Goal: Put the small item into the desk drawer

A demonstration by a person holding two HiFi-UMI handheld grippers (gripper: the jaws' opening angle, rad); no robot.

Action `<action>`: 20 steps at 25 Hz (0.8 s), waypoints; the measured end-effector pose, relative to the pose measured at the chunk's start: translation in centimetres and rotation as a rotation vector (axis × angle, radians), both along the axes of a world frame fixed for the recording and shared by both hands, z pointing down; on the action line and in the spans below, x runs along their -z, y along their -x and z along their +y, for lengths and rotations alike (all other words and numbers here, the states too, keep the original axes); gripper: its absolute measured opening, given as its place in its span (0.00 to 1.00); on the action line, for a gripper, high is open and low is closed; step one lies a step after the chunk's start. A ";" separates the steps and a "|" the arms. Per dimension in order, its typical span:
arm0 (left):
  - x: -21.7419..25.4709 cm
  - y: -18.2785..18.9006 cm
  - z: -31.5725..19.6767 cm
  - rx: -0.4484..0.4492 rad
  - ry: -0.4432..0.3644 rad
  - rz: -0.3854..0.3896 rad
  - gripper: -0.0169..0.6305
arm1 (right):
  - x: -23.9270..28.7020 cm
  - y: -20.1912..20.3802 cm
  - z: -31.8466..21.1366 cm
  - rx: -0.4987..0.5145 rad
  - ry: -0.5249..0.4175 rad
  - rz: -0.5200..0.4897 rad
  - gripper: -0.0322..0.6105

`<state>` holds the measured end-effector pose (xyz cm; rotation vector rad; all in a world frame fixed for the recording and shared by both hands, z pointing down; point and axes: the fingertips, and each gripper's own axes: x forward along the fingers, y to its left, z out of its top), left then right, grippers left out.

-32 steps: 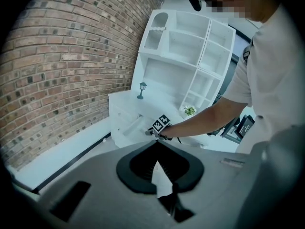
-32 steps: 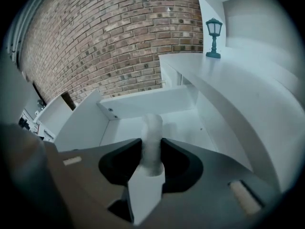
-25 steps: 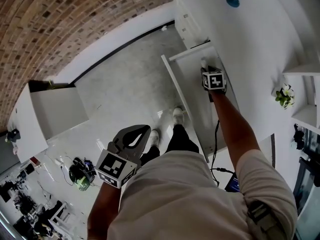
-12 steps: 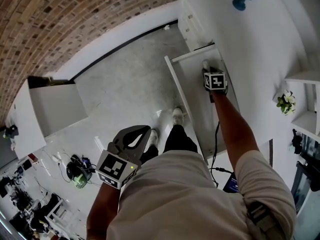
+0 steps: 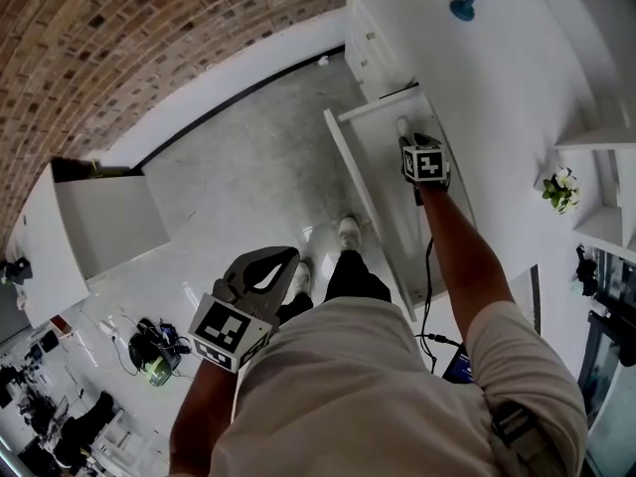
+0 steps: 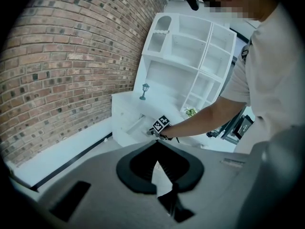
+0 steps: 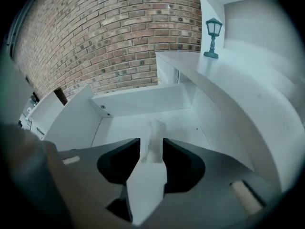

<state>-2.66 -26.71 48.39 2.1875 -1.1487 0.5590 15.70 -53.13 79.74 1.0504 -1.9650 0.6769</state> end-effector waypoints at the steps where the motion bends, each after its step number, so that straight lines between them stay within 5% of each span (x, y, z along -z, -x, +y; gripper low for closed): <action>1: 0.2 0.0 0.3 -0.005 -0.005 0.004 0.03 | 0.2 0.1 0.3 0.001 -0.005 -0.001 0.30; 20: 2.8 3.4 8.4 -0.090 -0.102 0.067 0.03 | 9.8 0.5 9.4 -0.042 -0.167 -0.007 0.10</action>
